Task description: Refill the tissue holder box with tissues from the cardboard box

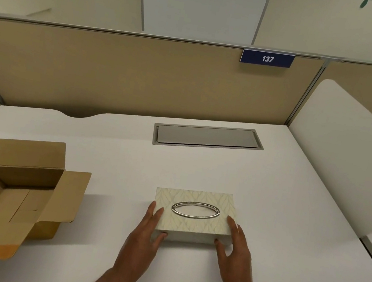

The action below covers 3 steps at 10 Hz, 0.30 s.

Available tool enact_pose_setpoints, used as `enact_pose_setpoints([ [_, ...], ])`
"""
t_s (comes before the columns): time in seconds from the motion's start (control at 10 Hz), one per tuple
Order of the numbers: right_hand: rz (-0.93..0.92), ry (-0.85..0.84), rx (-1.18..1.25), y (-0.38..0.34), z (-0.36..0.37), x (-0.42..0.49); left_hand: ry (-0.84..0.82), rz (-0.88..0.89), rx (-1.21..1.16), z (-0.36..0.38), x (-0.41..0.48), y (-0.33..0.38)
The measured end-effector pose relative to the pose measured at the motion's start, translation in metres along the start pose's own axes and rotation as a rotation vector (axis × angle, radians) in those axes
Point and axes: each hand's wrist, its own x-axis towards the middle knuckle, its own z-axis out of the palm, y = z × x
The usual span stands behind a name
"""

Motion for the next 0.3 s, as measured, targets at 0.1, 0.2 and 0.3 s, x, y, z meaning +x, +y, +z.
enact_pose_setpoints([
  [0.1,-0.027,-0.046,-0.052,0.003,-0.004,0.002,-0.022,0.031,0.108,-0.003,0.0,0.001],
  [0.2,-0.056,-0.056,-0.146,-0.005,-0.011,0.004,-0.037,0.045,0.153,-0.017,0.001,0.012],
  [0.3,-0.139,0.04,-0.18,-0.021,-0.016,0.0,0.022,0.073,0.159,-0.035,-0.006,0.026],
])
